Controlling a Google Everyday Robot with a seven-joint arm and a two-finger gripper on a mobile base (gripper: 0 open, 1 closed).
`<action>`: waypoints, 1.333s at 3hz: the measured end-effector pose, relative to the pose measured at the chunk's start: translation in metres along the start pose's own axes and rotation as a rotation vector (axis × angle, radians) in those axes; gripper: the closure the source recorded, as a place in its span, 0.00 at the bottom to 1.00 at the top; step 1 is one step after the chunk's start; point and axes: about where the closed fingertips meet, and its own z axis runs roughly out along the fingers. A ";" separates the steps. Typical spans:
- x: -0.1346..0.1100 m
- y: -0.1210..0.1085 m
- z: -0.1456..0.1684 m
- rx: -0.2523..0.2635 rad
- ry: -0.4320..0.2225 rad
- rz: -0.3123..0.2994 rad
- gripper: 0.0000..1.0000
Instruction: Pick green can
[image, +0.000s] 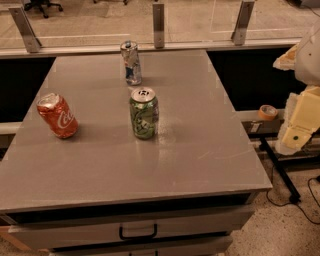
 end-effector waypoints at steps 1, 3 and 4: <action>0.000 0.000 0.000 0.000 0.000 0.000 0.00; -0.029 0.001 0.040 -0.110 -0.304 0.023 0.00; -0.076 -0.004 0.056 -0.141 -0.555 0.058 0.00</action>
Offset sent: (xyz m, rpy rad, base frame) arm -0.0038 0.0755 0.0006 0.5541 0.0720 0.2004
